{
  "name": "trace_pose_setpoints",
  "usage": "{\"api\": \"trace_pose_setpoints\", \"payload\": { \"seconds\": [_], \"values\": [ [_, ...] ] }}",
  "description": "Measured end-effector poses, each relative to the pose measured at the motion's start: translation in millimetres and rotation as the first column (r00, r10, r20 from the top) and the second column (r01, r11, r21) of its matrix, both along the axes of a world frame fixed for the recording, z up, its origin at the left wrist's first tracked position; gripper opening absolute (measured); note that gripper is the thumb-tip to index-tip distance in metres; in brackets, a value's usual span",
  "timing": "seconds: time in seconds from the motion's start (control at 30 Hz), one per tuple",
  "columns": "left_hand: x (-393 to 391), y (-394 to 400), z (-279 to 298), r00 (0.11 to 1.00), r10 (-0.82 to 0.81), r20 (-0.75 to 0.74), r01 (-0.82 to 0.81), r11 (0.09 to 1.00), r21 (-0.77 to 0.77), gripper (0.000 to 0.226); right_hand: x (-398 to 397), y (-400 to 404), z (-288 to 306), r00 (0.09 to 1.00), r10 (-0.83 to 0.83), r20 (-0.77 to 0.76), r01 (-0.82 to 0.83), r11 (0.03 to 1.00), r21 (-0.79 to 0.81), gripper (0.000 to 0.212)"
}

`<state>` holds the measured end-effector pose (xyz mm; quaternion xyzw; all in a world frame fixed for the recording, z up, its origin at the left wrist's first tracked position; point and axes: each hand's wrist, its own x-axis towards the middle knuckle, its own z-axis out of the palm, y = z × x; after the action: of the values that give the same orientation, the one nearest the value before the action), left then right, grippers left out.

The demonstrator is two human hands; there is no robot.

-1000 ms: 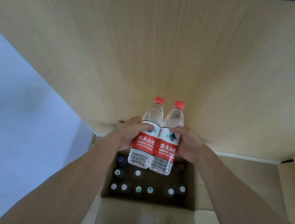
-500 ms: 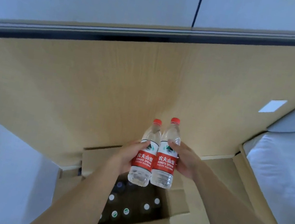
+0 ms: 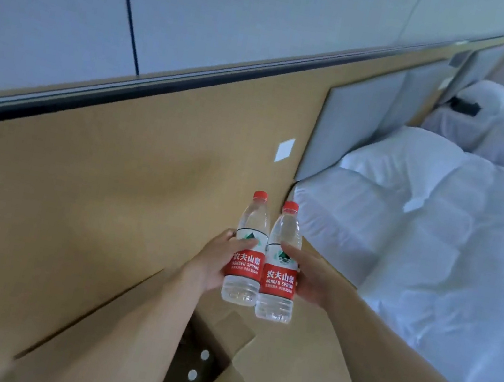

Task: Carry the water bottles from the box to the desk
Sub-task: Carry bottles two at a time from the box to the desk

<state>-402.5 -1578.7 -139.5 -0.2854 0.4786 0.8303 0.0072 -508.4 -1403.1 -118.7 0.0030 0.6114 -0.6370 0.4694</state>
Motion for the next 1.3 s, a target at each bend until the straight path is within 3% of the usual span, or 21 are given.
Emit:
{"api": "trace_pose_setpoints", "payload": {
  "seconds": [0.17, 0.4, 0.67, 0.73, 0.97, 1.3],
  "values": [
    [-17, 66, 10, 0.974, -0.223, -0.035, 0.222, 0.975, -0.021, 0.045, 17, 87, 6, 0.978, -0.206, -0.036, 0.207, 0.978, 0.030, 0.050],
    [-32, 184, 14, 0.845, -0.535, -0.001, 0.533, 0.841, -0.093, 0.047, 65, 220, 9, 0.891, -0.444, -0.098, 0.453, 0.883, 0.124, 0.060],
    [-27, 350, 25, 0.587, -0.809, -0.021, 0.797, 0.582, -0.159, 0.072, 152, 379, 26, 0.687, -0.713, -0.141, 0.727, 0.679, 0.107, 0.067],
    [-17, 397, 30, 0.503, -0.863, -0.044, 0.852, 0.504, -0.145, 0.070, 178, 419, 30, 0.629, -0.761, -0.160, 0.777, 0.620, 0.108, 0.066],
    [40, 567, 38, 0.260, -0.964, -0.053, 0.956, 0.265, -0.126, 0.053, 280, 557, 39, 0.421, -0.888, -0.184, 0.907, 0.406, 0.114, 0.050],
    [145, 767, 37, 0.034, -0.999, -0.006, 0.982, 0.035, -0.183, 0.054, 416, 713, 42, 0.156, -0.970, -0.189, 0.981, 0.129, 0.147, 0.045]
  ]
}}
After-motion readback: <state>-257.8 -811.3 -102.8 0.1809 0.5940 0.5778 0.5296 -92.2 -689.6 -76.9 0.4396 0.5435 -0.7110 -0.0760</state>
